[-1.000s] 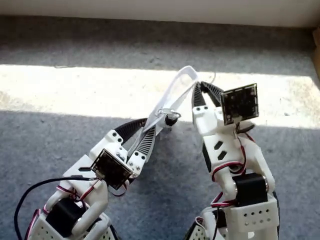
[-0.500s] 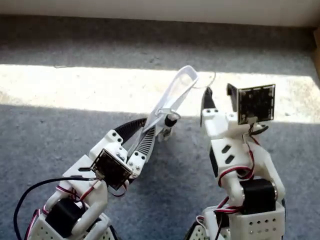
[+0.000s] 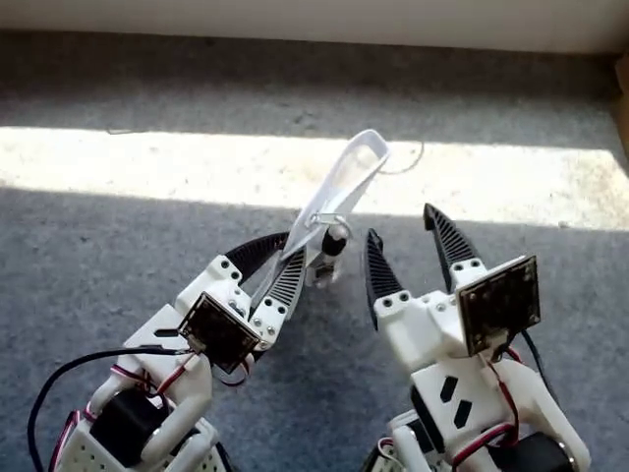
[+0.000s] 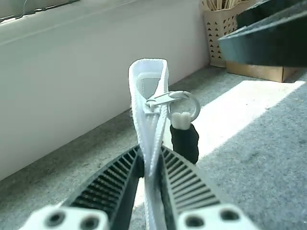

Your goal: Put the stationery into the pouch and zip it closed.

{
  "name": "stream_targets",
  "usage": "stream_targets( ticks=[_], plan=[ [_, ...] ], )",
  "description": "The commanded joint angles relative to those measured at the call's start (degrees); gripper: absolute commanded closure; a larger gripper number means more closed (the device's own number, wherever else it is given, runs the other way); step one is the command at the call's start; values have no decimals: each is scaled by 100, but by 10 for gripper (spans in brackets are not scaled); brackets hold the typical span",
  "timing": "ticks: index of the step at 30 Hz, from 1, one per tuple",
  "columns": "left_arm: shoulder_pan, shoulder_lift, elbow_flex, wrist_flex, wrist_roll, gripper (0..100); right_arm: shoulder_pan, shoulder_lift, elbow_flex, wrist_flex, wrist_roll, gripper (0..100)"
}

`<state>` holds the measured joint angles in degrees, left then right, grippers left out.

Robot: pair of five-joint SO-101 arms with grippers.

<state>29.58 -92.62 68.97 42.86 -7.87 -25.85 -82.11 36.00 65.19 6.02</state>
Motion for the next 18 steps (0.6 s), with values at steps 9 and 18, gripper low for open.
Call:
stream_targets(
  ticks=[9,18],
  plan=[
    [-110,-4,-40,44,9,994,-602,-4,664,-796,211,786],
    [-110,-4,-31,44,9,994,-585,-4,1209,-1262,501,817]
  ],
)
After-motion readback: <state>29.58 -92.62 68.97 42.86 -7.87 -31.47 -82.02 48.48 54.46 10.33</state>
